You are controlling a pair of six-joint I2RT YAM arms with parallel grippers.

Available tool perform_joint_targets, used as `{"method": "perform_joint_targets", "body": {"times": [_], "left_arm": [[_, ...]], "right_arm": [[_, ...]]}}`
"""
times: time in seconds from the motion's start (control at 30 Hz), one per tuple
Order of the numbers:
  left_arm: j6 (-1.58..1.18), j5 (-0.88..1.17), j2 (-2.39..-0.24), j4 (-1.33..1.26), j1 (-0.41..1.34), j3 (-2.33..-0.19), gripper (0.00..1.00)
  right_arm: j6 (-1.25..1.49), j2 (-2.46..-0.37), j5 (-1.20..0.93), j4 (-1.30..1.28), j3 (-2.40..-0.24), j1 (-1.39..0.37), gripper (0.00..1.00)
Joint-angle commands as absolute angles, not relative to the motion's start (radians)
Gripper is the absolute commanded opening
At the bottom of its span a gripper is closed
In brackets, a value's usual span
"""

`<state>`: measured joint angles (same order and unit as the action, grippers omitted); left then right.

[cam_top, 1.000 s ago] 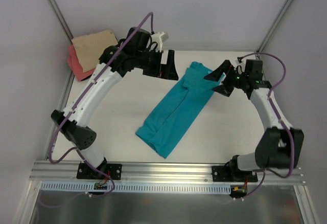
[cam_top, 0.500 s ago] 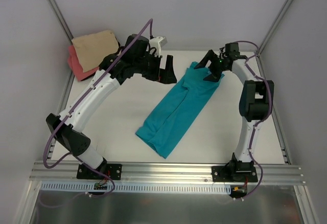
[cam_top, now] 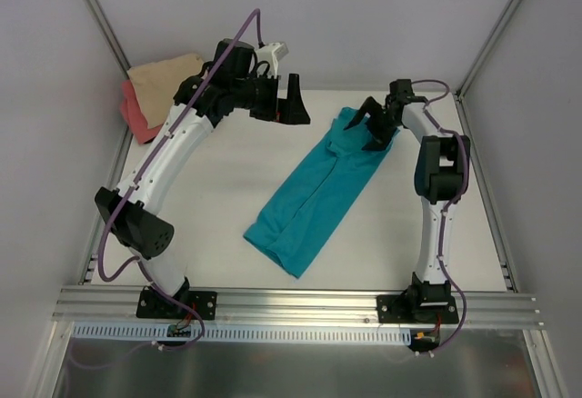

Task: Fold and stack the t-shirts
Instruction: Rotate the tshirt 90 degrees

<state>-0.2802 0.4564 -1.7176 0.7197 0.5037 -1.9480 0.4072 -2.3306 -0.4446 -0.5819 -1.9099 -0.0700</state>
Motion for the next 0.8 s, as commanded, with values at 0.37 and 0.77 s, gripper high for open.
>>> {"method": "perform_joint_targets", "body": {"times": [0.37, 0.77], "left_arm": [[-0.278, 0.491, -1.735, 0.804, 0.466, -2.039, 0.99], [-0.279, 0.489, -1.726, 0.808, 0.443, -2.014, 0.99]], "right_arm": [[0.581, -2.686, -0.599, -0.533, -2.396, -0.149, 0.99], [0.730, -2.780, -0.914, -0.232, -2.442, -0.242, 0.99]]}}
